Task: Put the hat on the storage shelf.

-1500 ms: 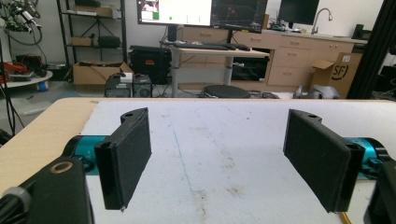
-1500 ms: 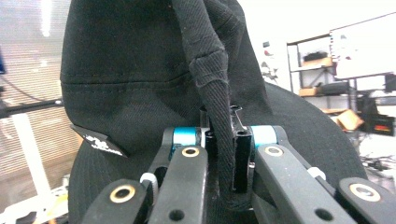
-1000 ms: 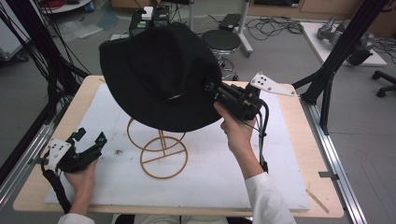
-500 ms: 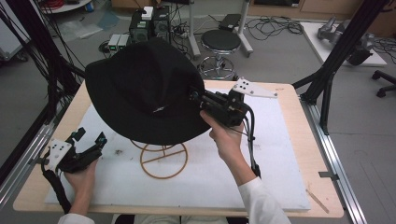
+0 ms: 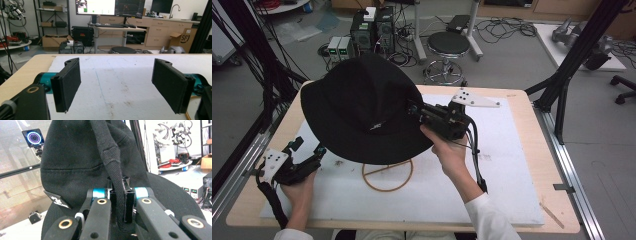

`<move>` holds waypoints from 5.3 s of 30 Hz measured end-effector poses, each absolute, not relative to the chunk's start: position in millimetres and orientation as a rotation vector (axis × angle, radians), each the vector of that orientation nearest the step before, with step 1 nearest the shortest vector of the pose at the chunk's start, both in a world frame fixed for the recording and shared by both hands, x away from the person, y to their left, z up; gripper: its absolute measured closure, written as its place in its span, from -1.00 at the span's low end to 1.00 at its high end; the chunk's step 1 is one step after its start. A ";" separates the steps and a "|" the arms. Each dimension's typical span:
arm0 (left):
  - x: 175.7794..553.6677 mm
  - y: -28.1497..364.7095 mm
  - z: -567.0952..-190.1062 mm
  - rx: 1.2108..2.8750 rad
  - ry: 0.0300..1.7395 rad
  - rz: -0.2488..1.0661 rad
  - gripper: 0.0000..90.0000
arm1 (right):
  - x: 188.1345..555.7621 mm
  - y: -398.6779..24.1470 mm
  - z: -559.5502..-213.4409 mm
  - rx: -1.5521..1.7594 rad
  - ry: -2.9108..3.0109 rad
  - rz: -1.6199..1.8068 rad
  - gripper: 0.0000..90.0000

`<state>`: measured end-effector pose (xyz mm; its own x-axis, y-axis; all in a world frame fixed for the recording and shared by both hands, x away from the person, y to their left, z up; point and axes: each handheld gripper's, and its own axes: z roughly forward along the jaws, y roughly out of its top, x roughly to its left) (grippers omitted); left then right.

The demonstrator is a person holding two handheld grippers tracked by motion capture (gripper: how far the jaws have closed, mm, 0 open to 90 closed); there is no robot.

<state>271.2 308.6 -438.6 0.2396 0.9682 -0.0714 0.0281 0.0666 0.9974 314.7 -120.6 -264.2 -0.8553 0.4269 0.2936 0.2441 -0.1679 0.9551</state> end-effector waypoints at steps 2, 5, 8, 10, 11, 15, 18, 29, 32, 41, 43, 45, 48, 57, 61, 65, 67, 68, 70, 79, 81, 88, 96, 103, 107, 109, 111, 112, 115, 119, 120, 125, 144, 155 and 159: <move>271.1 308.6 -438.6 1.278 1.075 0.971 -0.48 | 314.5 -120.6 -266.4 0.792 1.943 2.172 0.96; 271.2 308.6 -438.6 1.278 1.075 0.970 -0.48 | 313.9 -120.9 -271.4 0.803 1.960 2.169 0.96; 271.2 308.6 -438.6 1.278 1.075 0.970 -0.48 | 312.0 -120.9 -274.6 0.796 1.973 2.166 0.96; 271.2 308.5 -438.6 1.279 1.076 0.970 -0.48 | 310.0 -120.2 -276.1 0.791 1.990 2.161 0.96; 271.3 308.4 -438.6 1.278 1.076 0.969 -0.48 | 309.2 -119.7 -276.8 0.786 1.998 2.159 0.96; 271.2 308.3 -438.7 1.279 1.076 0.968 -0.48 | 306.3 -118.0 -281.1 0.785 2.024 2.152 0.96; 271.3 308.9 -439.0 1.277 1.079 0.959 -0.48 | 304.8 -119.1 -285.0 0.800 2.028 2.146 0.96; 272.2 307.5 -439.1 1.276 1.077 0.952 -0.48 | 297.3 -119.5 -294.3 0.817 2.095 2.035 0.95; 272.5 307.5 -439.2 1.279 1.075 0.951 -0.48 | 297.6 -120.1 -296.1 0.828 2.099 2.039 0.95; 272.4 307.5 -439.2 1.275 1.077 0.951 -0.48 | 297.8 -119.9 -298.0 0.847 2.089 2.059 0.91; 272.6 307.5 -439.3 1.272 1.079 0.948 -0.48 | 298.0 -119.3 -298.9 0.849 2.095 2.053 0.91; 272.5 307.8 -439.2 1.273 1.078 0.947 -0.48 | 298.2 -119.5 -299.9 0.846 2.094 2.055 0.90; 272.3 308.0 -439.2 1.274 1.079 0.948 -0.48 | 297.9 -119.6 -300.5 0.854 2.091 2.058 0.90; 272.6 307.6 -439.3 1.271 1.079 0.946 -0.48 | 297.9 -120.5 -302.1 0.865 2.095 2.067 0.84; 272.4 307.9 -439.2 1.274 1.081 0.946 -0.48 | 297.7 -120.3 -302.5 0.863 2.090 2.069 0.71; 272.4 308.1 -439.3 1.273 1.081 0.945 -0.48 | 296.6 -119.8 -302.3 0.854 2.078 2.079 0.43; 272.3 308.2 -439.3 1.272 1.081 0.946 -0.48 | 295.1 -119.6 -302.0 0.855 2.054 2.079 0.21; 272.3 308.3 -439.2 1.273 1.080 0.948 -0.48 | 294.2 -120.0 -301.7 0.852 2.038 2.078 0.12; 272.4 308.5 -439.3 1.272 1.081 0.946 -0.48 | 292.2 -121.2 -301.0 0.868 1.998 2.062 -0.10; 272.8 309.9 -440.1 1.263 1.094 0.932 -0.48 | 290.7 -130.1 -299.1 0.881 1.967 2.059 -0.23; 272.8 309.6 -440.0 1.261 1.093 0.931 -0.48 | 289.9 -130.8 -299.0 0.900 1.963 2.028 -0.34; 272.7 310.0 -440.0 1.263 1.092 0.934 -0.48 | 288.6 -139.2 -298.7 0.919 1.936 2.024 -0.48; 272.7 310.1 -440.0 1.264 1.094 0.935 -0.48 | 286.7 -158.6 -295.9 0.954 1.862 2.046 -0.52; 272.8 309.6 -440.1 1.265 1.095 0.934 -0.48 | 284.0 -177.5 -292.2 0.970 1.794 2.026 -0.53; 272.7 309.7 -440.0 1.265 1.095 0.935 -0.48 | 282.3 -189.5 -292.7 0.996 1.744 2.003 -0.54; 272.7 309.8 -440.1 1.264 1.096 0.935 -0.48 | 281.2 -196.8 -293.9 1.006 1.722 1.970 -0.54; 272.8 309.7 -440.1 1.264 1.096 0.935 -0.48 | 280.6 -204.3 -295.8 1.022 1.695 1.954 -0.54; 272.8 309.6 -440.1 1.265 1.096 0.937 -0.48 | 280.3 -207.0 -296.4 1.030 1.688 1.950 -0.54; 272.8 308.7 -439.8 1.268 1.092 0.941 -0.48 | 278.7 -216.2 -299.6 1.058 1.655 1.902 -0.54; 273.1 307.3 -439.8 1.269 1.090 0.940 -0.48 | 277.8 -223.9 -303.6 1.097 1.629 1.845 -0.55; 273.1 307.2 -439.8 1.268 1.089 0.941 -0.48 | 278.3 -225.3 -303.9 1.114 1.622 1.827 -0.55; 272.7 308.5 -439.7 1.259 1.093 0.943 -0.48 | 279.1 -229.5 -304.7 1.176 1.548 1.748 -0.55; 273.7 306.6 -439.4 1.268 1.090 0.947 -0.48 | 261.4 -252.3 -330.9 1.348 1.349 1.417 -0.54; 273.4 306.5 -439.3 1.261 1.090 0.948 -0.48 | 258.4 -259.5 -354.2 1.418 1.330 1.334 -0.55; 273.0 306.3 -439.3 1.266 1.090 0.946 -0.48 | 257.1 -261.4 -362.6 1.415 1.352 1.326 -0.55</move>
<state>273.0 306.3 -439.3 0.2416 0.9655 -0.0974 0.0391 0.0906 0.9951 257.1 -261.4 -362.6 -0.0994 0.9797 0.1740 0.1929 -0.1526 0.9693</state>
